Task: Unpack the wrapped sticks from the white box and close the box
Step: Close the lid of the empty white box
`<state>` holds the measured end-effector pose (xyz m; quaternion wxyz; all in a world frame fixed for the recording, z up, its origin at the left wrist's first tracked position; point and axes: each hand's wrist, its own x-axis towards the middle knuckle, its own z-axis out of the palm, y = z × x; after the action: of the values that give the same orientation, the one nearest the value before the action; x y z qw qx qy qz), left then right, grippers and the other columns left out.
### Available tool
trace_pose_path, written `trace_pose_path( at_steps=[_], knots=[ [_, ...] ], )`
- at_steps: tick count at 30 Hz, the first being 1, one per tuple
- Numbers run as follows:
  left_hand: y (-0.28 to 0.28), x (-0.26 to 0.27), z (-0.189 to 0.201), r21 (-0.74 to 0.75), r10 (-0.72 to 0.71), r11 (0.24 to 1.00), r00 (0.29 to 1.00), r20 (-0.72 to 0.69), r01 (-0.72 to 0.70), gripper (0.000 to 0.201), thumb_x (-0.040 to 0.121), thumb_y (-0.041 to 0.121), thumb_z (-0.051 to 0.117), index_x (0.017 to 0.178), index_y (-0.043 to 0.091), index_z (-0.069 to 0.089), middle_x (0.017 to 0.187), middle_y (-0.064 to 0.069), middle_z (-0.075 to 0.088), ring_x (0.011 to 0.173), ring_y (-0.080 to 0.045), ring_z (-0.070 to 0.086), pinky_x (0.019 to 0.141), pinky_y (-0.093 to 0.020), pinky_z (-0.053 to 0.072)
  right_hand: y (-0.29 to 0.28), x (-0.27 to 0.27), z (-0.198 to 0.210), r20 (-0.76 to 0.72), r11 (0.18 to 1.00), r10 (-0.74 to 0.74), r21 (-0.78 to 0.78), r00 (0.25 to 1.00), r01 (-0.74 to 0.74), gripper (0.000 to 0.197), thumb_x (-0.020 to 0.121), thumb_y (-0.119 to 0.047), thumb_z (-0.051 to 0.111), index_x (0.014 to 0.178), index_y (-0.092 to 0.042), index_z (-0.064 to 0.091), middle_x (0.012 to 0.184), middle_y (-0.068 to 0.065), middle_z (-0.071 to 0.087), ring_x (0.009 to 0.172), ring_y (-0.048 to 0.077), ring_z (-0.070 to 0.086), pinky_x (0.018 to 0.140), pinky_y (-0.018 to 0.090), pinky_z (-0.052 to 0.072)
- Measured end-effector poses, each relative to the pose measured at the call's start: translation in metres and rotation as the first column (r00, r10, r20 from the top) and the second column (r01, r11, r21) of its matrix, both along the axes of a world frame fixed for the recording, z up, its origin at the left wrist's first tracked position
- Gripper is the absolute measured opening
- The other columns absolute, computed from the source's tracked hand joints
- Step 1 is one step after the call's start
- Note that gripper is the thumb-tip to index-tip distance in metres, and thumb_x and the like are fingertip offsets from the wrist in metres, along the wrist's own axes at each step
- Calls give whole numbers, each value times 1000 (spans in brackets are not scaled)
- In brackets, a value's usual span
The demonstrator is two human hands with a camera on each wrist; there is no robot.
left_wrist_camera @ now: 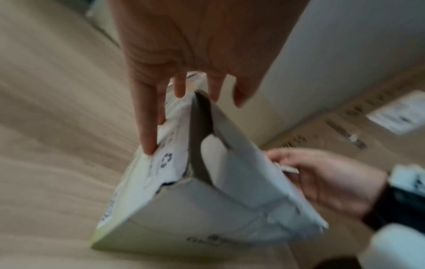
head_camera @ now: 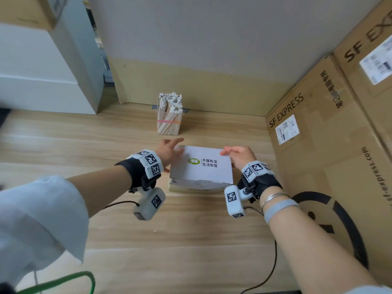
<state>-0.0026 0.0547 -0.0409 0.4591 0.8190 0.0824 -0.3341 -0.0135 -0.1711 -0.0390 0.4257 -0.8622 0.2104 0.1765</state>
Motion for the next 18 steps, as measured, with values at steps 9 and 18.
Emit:
trace_pose_path(
  at_steps=[9,18],
  knots=[
    [-9,-15,-16,416,-585,758,805,95,502,101,63,42,78,141,54,15,152,-8,-3,134,-45,27,110,-53,34,9,-2,5,27,981,93,-172,995,-87,24,92,-13,47,83,-28,65,87,8,68,47,12,39,42,22,29],
    [-9,-15,-30,310,-403,890,896,188,335,88,75,48,69,147,34,20,157,-12,-3,142,-38,17,120,-40,18,8,-5,-6,86,977,144,-170,986,-128,9,86,-15,62,94,-17,65,121,7,61,110,22,56,82,19,35]
  ],
)
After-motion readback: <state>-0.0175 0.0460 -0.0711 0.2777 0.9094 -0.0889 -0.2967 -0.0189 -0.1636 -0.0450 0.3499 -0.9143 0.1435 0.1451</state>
